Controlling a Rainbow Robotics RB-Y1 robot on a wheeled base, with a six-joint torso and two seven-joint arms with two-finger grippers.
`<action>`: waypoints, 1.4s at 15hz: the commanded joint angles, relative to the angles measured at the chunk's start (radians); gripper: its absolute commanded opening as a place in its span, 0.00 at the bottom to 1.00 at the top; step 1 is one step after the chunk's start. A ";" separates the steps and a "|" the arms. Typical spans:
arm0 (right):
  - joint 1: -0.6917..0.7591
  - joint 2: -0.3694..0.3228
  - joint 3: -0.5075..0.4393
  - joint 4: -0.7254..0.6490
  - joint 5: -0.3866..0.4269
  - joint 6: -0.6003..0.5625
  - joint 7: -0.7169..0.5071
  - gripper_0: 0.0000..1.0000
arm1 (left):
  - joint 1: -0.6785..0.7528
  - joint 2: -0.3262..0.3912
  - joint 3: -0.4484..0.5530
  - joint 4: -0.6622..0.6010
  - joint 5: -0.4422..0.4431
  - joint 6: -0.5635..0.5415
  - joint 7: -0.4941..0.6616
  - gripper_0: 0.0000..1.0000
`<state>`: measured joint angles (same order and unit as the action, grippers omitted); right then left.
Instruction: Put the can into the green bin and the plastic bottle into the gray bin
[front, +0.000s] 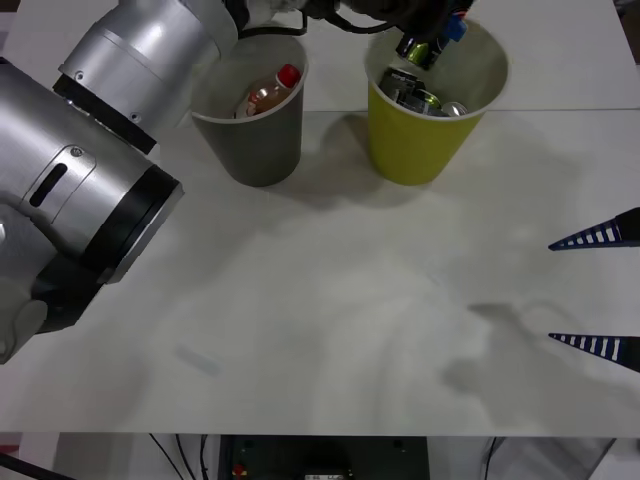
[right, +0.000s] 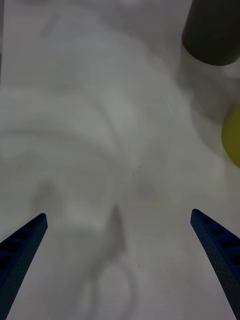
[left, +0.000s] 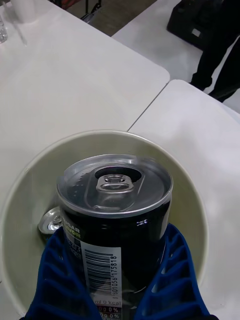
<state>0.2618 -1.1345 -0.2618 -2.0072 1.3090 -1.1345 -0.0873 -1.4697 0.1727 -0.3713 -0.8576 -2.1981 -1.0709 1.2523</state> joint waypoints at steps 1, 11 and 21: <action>0.000 0.000 0.000 0.000 0.000 0.000 0.000 1.00 | 0.000 -0.022 -0.001 0.057 -0.008 0.043 -0.021 0.03; 0.000 0.000 0.000 0.000 0.000 0.000 0.000 1.00 | 0.002 0.122 0.061 -0.046 0.138 -0.132 -0.065 1.00; 0.000 0.000 0.000 0.000 0.000 0.000 0.000 1.00 | 0.309 0.640 0.060 -0.603 0.486 -0.354 -0.183 1.00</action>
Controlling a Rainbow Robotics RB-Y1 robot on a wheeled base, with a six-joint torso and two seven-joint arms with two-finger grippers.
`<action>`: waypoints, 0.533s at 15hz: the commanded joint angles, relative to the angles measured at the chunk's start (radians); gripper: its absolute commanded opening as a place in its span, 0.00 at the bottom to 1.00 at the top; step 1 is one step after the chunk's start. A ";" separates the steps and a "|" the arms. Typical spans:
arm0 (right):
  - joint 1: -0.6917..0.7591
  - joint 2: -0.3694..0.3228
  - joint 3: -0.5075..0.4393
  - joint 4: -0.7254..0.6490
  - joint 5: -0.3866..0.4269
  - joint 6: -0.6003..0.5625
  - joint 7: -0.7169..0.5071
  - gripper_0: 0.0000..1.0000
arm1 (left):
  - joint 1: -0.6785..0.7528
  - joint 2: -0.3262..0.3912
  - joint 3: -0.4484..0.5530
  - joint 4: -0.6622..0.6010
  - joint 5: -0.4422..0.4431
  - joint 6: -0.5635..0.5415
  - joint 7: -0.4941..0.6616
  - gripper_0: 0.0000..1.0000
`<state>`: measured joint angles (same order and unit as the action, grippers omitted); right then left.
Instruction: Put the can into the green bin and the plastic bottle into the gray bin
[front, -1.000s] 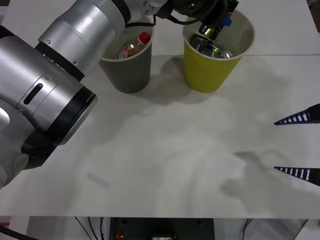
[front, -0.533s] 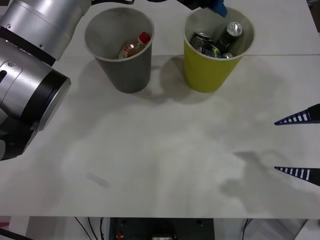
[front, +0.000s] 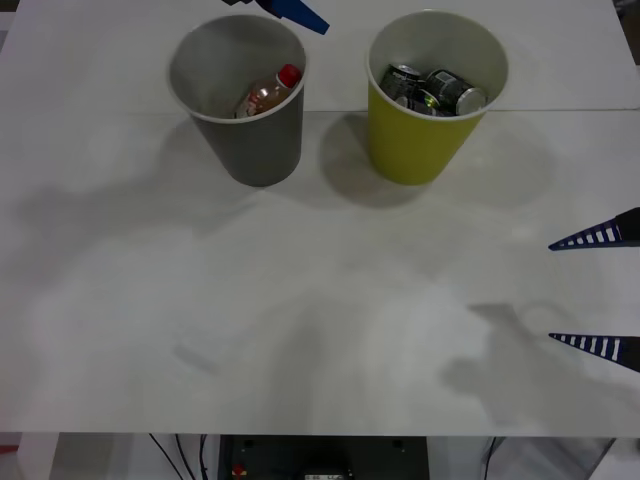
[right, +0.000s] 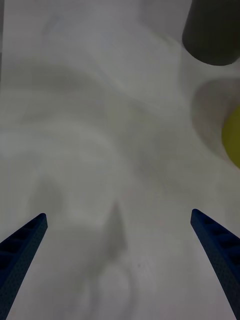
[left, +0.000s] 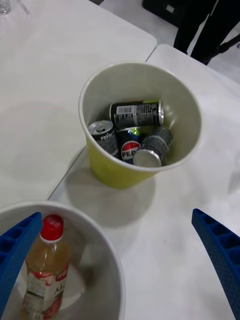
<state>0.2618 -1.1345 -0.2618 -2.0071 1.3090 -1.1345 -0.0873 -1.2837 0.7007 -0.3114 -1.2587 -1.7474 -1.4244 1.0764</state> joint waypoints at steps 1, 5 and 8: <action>0.000 0.000 0.000 0.000 0.000 0.000 0.000 1.00 | 0.170 0.157 0.008 -0.265 0.055 -0.001 -0.013 1.00; 0.000 0.000 0.000 0.000 0.000 0.000 0.000 1.00 | 0.342 0.312 0.081 -0.343 0.210 0.001 -0.208 1.00; 0.000 0.000 0.000 0.000 0.000 0.000 0.000 1.00 | 0.485 0.388 0.153 -0.360 0.292 -0.001 -0.412 1.00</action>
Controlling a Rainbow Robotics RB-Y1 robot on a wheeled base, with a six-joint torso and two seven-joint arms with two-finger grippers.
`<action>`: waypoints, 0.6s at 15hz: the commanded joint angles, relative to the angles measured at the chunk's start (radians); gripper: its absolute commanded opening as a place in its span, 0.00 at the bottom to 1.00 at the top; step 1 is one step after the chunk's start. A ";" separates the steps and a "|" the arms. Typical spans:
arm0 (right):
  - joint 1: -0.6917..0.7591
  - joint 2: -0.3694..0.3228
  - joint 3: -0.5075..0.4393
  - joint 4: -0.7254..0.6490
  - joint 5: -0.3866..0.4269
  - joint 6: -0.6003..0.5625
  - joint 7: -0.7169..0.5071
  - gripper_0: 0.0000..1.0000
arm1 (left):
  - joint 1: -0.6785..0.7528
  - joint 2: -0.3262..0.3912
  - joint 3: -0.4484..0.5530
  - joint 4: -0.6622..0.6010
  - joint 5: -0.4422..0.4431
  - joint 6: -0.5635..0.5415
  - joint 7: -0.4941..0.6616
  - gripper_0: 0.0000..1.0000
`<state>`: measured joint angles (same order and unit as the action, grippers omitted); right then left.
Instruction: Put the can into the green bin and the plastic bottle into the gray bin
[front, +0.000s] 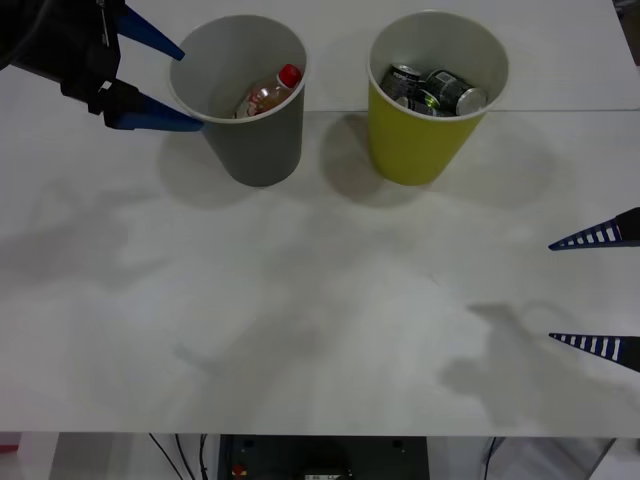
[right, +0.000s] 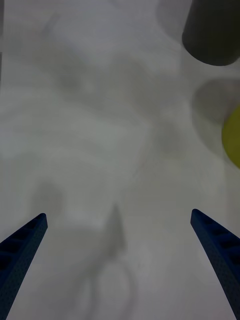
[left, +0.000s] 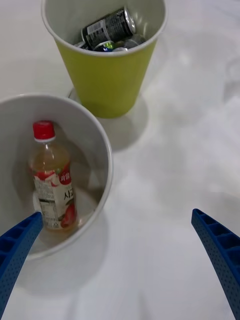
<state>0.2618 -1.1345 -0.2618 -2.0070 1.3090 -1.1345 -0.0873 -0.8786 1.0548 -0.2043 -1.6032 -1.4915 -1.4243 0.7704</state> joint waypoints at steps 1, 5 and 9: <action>0.000 0.000 0.000 0.000 0.000 0.000 0.000 1.00 | 0.158 0.050 0.095 -0.043 0.048 -0.002 -0.172 1.00; 0.000 0.000 0.000 0.000 0.000 0.000 0.000 1.00 | 0.434 0.051 0.310 -0.181 0.030 -0.054 -0.341 1.00; 0.000 0.000 0.000 0.000 0.000 0.000 0.000 1.00 | 0.655 0.050 0.439 -0.291 0.031 -0.056 -0.462 1.00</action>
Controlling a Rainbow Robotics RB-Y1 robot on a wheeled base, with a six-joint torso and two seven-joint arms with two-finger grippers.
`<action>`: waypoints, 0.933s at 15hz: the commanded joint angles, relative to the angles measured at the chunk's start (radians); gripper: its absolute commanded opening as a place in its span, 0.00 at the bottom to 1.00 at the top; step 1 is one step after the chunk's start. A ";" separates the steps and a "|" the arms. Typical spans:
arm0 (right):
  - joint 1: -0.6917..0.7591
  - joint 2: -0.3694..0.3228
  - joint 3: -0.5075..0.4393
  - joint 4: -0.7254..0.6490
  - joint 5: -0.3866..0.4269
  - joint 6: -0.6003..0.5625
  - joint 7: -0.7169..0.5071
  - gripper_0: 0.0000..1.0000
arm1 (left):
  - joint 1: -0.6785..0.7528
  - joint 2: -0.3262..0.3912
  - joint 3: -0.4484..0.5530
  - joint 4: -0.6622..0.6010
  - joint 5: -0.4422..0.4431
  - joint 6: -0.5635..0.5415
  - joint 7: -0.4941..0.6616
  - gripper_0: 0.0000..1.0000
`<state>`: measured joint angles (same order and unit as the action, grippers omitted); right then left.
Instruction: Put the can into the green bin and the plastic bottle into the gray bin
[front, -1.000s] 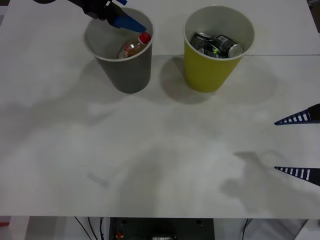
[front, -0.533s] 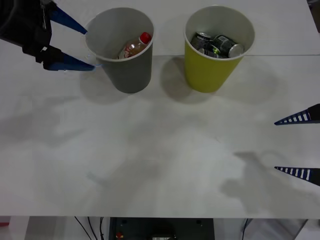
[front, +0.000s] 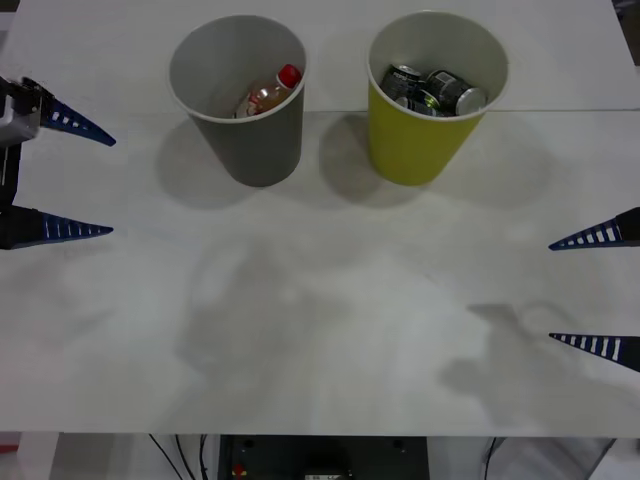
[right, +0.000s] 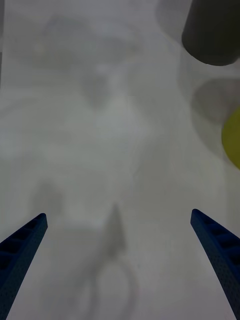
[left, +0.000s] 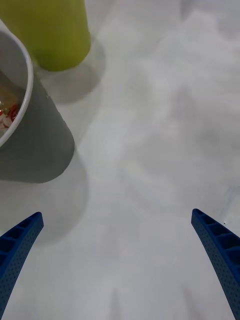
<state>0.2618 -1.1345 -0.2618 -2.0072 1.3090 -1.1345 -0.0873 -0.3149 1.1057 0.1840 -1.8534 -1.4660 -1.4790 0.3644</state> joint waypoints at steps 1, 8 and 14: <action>0.000 0.000 0.000 0.000 0.000 0.000 0.000 1.00 | 0.135 -0.003 0.075 -0.059 0.010 -0.001 -0.090 1.00; 0.000 0.000 0.000 0.000 0.000 0.000 0.000 1.00 | 0.315 -0.087 0.184 -0.106 0.049 -0.055 -0.259 1.00; 0.000 0.000 0.000 0.000 0.000 0.000 0.000 1.00 | 0.343 -0.099 0.189 -0.109 0.064 -0.055 -0.263 1.00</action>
<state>0.2618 -1.1345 -0.2618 -2.0072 1.3090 -1.1345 -0.0873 0.0276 1.0064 0.3728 -1.9622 -1.4009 -1.5340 0.1021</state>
